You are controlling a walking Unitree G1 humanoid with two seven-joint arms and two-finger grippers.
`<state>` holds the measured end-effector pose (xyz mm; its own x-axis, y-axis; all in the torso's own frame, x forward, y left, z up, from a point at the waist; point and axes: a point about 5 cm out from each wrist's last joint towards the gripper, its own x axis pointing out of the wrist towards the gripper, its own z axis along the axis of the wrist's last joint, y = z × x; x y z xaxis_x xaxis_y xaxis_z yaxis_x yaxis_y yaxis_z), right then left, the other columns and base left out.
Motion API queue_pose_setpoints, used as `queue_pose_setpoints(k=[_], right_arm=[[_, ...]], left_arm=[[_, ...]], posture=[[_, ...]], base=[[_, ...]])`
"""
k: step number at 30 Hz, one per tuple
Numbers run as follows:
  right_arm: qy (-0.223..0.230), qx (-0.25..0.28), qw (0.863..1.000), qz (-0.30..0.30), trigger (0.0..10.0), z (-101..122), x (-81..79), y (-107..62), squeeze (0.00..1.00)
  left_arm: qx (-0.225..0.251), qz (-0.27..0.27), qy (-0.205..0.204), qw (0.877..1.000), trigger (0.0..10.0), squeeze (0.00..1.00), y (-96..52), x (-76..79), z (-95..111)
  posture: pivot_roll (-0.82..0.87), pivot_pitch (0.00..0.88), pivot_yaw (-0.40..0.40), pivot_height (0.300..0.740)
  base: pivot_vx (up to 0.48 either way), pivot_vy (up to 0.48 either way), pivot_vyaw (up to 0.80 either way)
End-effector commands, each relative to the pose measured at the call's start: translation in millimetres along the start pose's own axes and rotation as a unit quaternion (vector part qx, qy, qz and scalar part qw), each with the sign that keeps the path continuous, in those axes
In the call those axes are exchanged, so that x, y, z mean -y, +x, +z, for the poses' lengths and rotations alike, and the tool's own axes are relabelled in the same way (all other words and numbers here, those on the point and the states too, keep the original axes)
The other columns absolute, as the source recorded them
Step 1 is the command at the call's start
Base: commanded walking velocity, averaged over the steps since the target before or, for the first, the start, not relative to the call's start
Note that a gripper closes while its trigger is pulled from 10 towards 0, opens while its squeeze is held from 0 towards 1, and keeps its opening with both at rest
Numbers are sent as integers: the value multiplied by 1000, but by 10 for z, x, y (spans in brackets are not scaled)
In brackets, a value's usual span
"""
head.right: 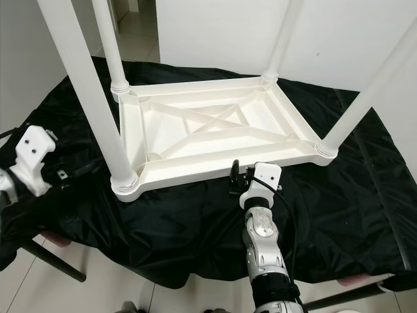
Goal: Building children table
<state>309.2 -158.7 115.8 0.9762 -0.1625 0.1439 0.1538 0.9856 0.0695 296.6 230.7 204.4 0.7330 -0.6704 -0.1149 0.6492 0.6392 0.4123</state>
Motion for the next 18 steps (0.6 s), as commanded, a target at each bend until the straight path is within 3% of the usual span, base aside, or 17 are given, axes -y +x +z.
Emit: queue_pose_setpoints(k=[1,8,12,16,18], right_arm=[[-3,-5,1000,-15,10000,-26,40,3,0],[-7,-9,998,-62,10000,-34,169,8,0],[-20,-38,991,-129,10000,-118,343,4,0],[-18,-51,987,-153,10000,-155,418,12,0],[-21,-50,986,-156,10000,-148,439,28,0]], left_arm=[[-2,240,-5,971,10000,0,-10,-204,-39],[13,225,-14,974,10000,0,70,-156,-14],[26,204,-27,978,10000,0,146,-54,-17],[17,204,-49,978,10000,0,178,11,-118],[-3,233,-57,971,10000,0,198,-14,-220]], posture=[[67,74,-32,740],[59,79,-26,740],[57,79,-24,740],[55,81,-23,740],[52,86,-25,740]], base=[[0,0,0],[0,0,0],[0,0,0],[0,0,0],[0,0,0]])
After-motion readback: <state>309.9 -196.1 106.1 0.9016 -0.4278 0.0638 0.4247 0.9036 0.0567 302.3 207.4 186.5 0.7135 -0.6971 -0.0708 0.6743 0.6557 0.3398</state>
